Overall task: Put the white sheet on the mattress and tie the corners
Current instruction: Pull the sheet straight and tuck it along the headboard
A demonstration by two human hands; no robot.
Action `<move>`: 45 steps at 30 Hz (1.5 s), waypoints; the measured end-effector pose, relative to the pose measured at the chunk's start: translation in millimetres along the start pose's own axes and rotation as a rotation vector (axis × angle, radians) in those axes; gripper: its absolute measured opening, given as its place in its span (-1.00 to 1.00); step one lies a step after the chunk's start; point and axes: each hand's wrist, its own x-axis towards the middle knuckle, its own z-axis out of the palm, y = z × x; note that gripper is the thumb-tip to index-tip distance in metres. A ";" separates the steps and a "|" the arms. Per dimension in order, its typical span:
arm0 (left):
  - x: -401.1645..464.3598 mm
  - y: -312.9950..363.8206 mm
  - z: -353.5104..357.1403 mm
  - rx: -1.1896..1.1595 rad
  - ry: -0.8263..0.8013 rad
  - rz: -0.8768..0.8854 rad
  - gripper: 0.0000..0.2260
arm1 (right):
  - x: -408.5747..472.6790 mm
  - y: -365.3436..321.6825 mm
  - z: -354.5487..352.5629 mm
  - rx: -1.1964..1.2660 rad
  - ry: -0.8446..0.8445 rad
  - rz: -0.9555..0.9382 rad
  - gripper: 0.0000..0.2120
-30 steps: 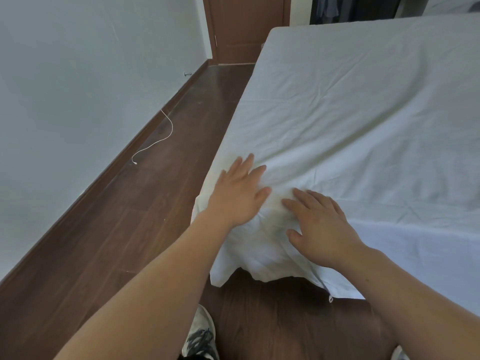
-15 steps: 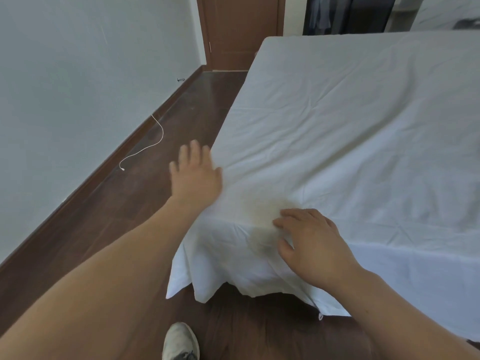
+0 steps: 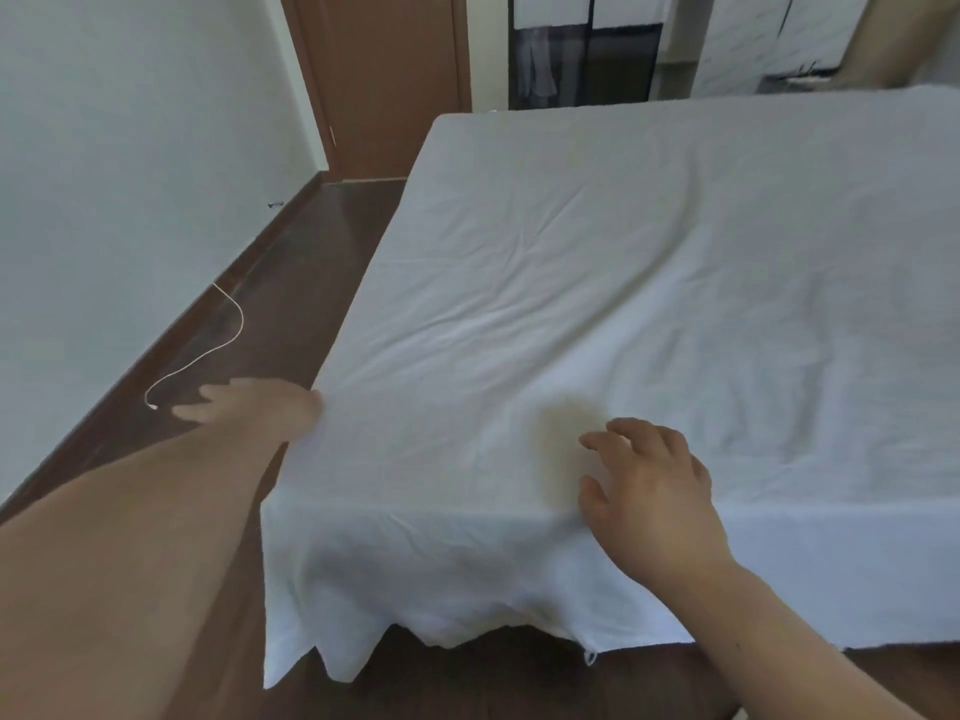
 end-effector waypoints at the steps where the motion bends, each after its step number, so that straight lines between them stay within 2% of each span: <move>1: -14.9 0.9 -5.4 0.034 0.075 0.015 -0.25 | -0.6 7.8 -5.1 -0.067 -0.021 0.060 -0.61; 3: -55.8 15.5 -11.7 0.125 0.222 0.256 -0.45 | -9.1 27.6 -21.6 -0.172 -0.109 0.167 -0.63; 5: -93.5 38.8 -7.9 0.099 0.230 0.494 -0.46 | -20.1 35.7 -28.0 -0.167 -0.235 0.181 -0.67; 8: -172.3 96.9 9.4 -0.001 0.173 0.842 -0.41 | -44.4 46.1 -44.1 0.047 -0.381 0.175 -0.86; 10: -222.1 122.4 21.5 -0.071 0.132 1.012 -0.41 | -63.3 52.3 -52.3 0.235 -0.492 0.169 -0.88; 12: -264.1 136.4 33.8 0.018 0.037 1.126 -0.39 | -87.5 67.4 -72.0 0.284 -0.428 0.197 -0.70; 14: -288.4 142.1 38.4 0.241 -0.040 1.190 -0.36 | -104.1 82.8 -101.4 0.328 -0.251 0.267 -0.65; 16: -306.2 143.4 28.7 0.413 -0.082 1.189 -0.37 | -115.9 101.4 -136.3 0.352 -0.090 0.356 -0.67; 19: -332.7 145.5 5.5 0.352 -0.237 1.175 -0.59 | -139.8 124.4 -188.6 0.300 0.026 0.460 -0.68; 21: -355.9 150.4 -6.4 0.367 -0.165 1.281 -0.69 | -157.4 135.8 -220.5 0.258 0.093 0.492 -0.67; 23: -383.2 153.5 -14.7 0.368 -0.051 1.411 -0.66 | -174.4 141.9 -247.1 0.189 0.148 0.532 -0.66; 28: -453.7 153.9 -28.5 0.314 0.020 1.577 -0.70 | -213.9 140.3 -291.7 0.078 0.178 0.594 -0.64; 32: -497.1 134.2 -39.6 0.293 0.043 1.657 -0.62 | -238.2 129.8 -311.3 0.047 0.163 0.595 -0.63; 36: -500.6 105.1 -45.6 0.311 0.069 1.665 -0.57 | -245.0 110.2 -311.6 0.023 0.104 0.561 -0.62; 42: -437.4 55.9 -70.6 0.316 0.085 1.503 -0.56 | -198.3 73.4 -293.0 0.042 -0.109 0.400 -0.53; 45: -387.0 36.3 -73.0 0.287 0.060 1.373 -0.56 | -168.3 58.4 -258.5 0.085 -0.225 0.307 -0.50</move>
